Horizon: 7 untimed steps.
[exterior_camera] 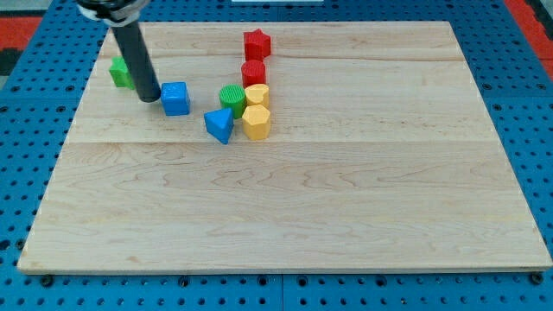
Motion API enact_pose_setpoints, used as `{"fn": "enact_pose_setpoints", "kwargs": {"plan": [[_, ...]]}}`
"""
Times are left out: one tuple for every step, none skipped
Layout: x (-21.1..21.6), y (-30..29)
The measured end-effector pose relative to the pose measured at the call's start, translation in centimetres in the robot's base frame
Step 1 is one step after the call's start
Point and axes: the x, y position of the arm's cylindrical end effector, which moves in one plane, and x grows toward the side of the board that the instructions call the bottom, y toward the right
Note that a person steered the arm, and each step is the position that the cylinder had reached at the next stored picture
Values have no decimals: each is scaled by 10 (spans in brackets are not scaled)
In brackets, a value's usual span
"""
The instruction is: Move green star closer to blue cube
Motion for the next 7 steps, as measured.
{"fn": "enact_pose_setpoints", "kwargs": {"plan": [[5,17],[20,18],[29,18],[39,-78],[37,-132],[-23,-132],[-69,-128]]}}
